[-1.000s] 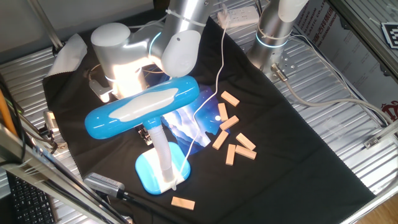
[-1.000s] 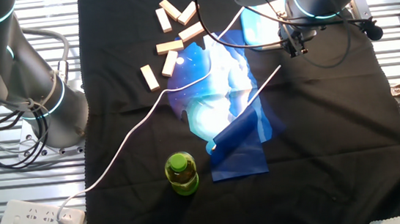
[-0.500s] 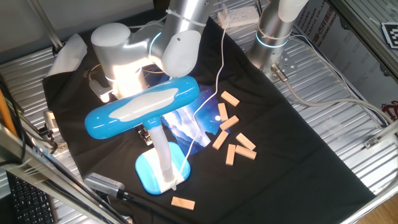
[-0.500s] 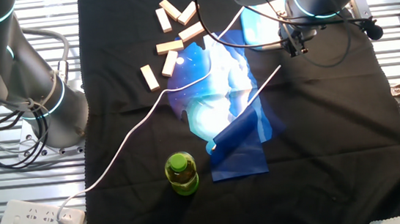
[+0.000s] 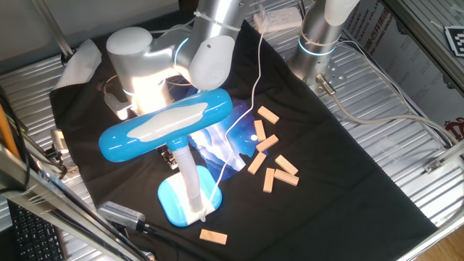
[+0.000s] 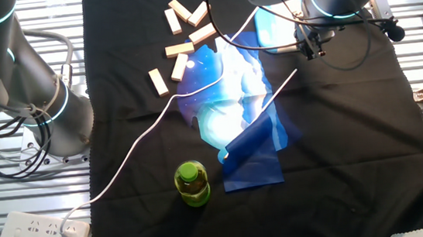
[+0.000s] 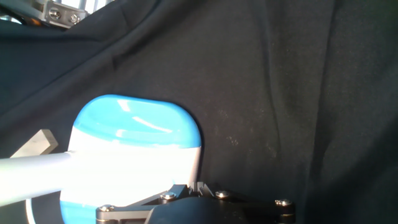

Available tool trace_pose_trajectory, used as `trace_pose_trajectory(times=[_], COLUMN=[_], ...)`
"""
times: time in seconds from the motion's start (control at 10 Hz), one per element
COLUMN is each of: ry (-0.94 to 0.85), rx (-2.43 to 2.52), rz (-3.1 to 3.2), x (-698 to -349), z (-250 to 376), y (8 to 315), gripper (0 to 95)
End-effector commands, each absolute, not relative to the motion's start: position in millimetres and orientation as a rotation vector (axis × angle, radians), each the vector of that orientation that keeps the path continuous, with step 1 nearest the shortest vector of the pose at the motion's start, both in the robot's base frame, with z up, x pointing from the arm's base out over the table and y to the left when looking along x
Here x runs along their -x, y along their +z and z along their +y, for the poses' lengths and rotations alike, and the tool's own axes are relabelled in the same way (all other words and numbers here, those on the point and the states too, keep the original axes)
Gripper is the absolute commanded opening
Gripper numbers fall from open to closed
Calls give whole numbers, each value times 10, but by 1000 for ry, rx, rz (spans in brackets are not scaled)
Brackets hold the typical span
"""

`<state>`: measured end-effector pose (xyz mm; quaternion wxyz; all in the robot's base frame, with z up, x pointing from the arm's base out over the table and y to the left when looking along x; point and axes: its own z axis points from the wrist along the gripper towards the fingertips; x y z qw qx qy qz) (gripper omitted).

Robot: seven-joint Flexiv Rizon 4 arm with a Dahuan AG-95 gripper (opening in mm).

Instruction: Turn off the desk lamp by pressing the button

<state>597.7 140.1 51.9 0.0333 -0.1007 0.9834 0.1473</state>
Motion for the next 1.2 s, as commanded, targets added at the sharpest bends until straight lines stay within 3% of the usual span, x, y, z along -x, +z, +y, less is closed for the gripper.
trace_pose_trajectory(times=[0.1,1.2], ry=[448,439], rx=[300,328], rz=[3026,3016], x=[-5977,-5971], z=[1398,1397], y=[518,501], gripper=[0,0])
